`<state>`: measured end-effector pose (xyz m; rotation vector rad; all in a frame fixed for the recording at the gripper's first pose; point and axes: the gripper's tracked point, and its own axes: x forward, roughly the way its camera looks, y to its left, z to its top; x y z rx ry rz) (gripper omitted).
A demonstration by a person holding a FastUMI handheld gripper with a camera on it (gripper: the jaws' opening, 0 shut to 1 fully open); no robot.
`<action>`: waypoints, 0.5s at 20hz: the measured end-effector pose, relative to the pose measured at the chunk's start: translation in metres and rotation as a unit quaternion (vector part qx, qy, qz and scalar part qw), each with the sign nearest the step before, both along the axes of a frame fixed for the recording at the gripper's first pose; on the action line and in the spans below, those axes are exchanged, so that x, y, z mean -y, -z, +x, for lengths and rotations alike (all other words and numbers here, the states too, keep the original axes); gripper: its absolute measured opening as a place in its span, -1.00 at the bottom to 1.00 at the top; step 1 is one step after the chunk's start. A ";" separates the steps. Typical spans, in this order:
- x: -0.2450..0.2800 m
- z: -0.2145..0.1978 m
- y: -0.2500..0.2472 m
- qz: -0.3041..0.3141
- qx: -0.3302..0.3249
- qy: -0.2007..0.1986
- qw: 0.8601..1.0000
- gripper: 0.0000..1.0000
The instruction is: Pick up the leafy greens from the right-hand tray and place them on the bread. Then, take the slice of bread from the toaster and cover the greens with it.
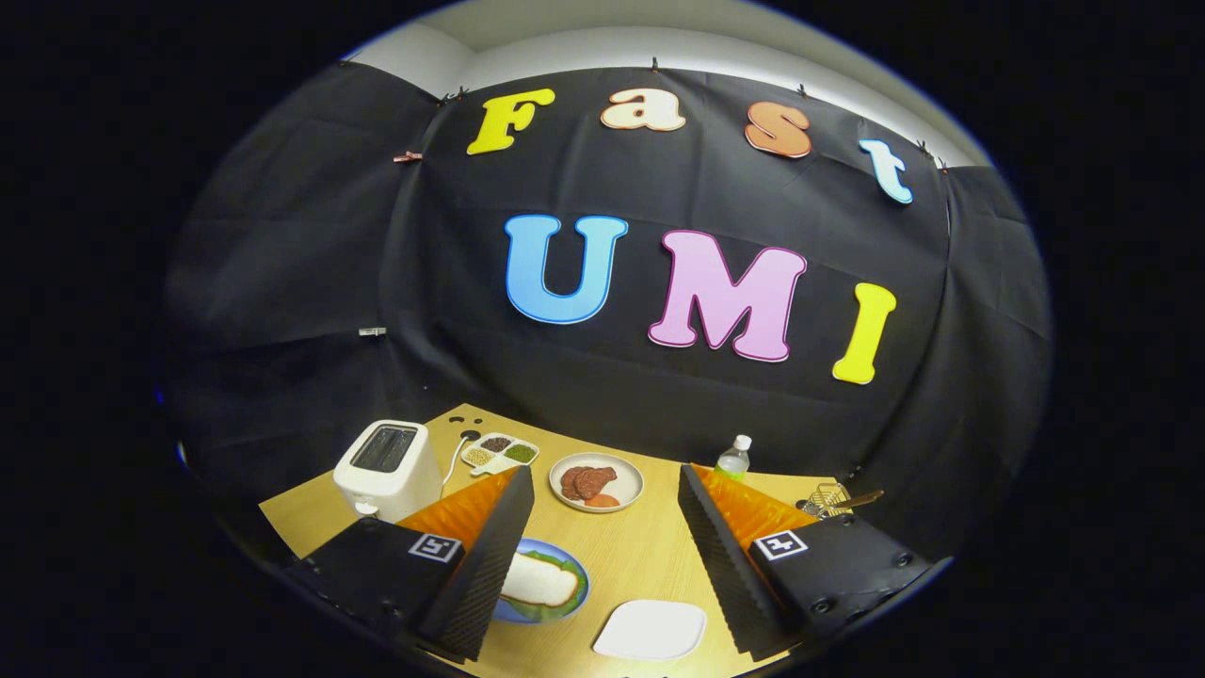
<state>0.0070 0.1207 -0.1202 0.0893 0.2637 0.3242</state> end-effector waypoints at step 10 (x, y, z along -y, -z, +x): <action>0.000 -0.004 0.006 -0.006 -0.006 -0.001 1.000 0.93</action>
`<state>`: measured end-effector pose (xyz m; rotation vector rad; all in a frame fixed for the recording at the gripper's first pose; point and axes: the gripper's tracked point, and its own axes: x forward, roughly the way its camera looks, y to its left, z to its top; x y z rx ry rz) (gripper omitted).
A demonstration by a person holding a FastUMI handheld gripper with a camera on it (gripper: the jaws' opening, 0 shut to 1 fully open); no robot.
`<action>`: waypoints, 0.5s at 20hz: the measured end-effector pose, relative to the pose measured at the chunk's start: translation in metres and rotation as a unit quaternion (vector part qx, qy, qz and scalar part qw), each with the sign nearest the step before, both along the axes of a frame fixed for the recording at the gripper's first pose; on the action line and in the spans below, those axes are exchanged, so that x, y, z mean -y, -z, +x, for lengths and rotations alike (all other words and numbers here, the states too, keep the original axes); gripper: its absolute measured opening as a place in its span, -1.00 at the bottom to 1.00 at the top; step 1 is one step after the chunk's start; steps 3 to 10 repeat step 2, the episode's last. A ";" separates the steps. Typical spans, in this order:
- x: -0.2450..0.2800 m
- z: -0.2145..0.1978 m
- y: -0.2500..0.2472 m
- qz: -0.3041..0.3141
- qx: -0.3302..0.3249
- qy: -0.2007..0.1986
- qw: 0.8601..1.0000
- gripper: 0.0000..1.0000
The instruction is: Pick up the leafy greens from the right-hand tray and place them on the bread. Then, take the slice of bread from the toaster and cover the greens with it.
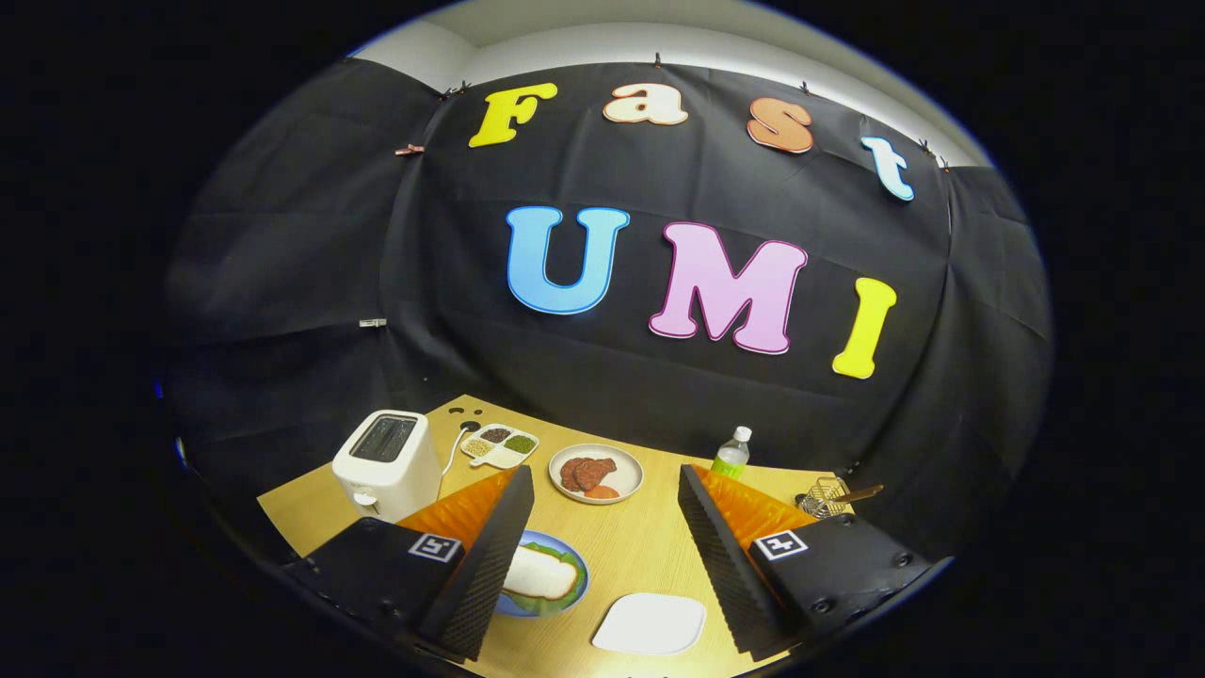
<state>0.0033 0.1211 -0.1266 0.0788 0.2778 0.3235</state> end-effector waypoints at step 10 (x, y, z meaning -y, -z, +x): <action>0.000 -0.001 -0.002 0.000 0.000 0.000 1.000 0.93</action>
